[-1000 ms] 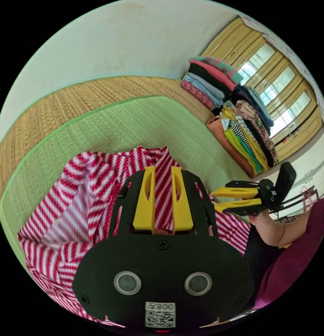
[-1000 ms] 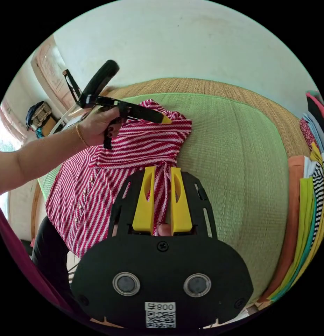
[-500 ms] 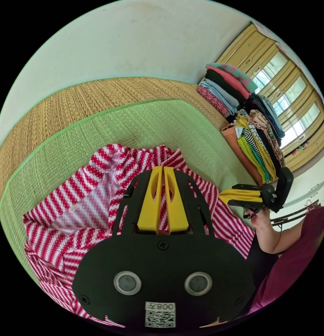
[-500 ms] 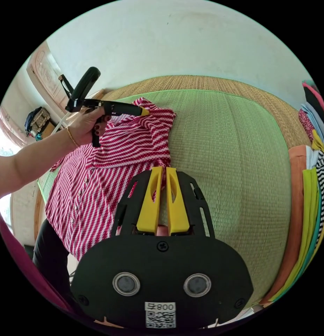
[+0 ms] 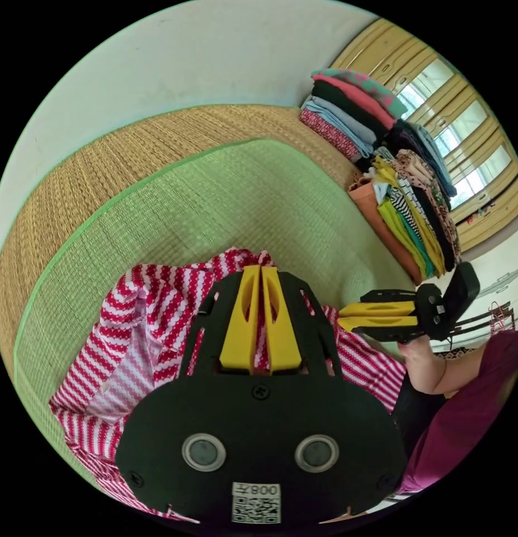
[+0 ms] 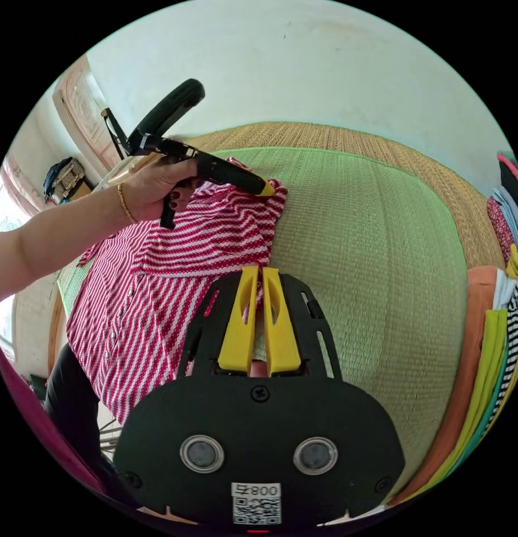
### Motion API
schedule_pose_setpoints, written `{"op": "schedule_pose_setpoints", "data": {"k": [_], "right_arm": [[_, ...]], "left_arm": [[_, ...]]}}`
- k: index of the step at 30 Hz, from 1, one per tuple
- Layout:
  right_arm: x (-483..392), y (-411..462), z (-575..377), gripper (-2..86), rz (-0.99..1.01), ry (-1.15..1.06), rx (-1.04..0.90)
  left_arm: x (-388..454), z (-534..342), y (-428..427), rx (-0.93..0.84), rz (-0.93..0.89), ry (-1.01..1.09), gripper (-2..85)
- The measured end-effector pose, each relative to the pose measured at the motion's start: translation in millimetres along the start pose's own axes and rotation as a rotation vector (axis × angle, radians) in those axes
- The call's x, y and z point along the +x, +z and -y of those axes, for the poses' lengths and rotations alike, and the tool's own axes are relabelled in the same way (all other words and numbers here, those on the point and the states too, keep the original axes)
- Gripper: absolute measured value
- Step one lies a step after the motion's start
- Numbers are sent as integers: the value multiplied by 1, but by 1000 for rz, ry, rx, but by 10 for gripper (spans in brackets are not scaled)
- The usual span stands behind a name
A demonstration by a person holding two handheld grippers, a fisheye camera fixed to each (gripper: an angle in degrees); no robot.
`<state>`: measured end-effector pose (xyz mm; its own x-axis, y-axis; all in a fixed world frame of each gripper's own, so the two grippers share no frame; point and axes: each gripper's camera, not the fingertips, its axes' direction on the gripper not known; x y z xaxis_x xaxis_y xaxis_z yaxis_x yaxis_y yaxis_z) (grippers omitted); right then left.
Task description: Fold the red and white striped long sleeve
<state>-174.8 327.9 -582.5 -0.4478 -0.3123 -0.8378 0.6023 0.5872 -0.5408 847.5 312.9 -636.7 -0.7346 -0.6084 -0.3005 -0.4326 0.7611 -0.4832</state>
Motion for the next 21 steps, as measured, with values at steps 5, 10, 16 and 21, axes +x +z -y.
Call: {"op": "schedule_pose_setpoints", "data": {"k": [5, 10, 16, 21], "right_arm": [[-1, -38, -5, -1, -70, -4, 124], [-1, -32, -4, -2, -155, 9, 87], [-8, -1, 7, -1, -239, -35, -57], [4, -6, 10, 3, -207, -13, -50]], "left_arm": [[1, 1, -25, 135, -16, 28, 5], [-23, 5, -3, 109, -17, -22, 8], [-53, -10, 9, 78, -32, -95, 38], [-69, -59, -45, 153, -17, -116, 59]]}}
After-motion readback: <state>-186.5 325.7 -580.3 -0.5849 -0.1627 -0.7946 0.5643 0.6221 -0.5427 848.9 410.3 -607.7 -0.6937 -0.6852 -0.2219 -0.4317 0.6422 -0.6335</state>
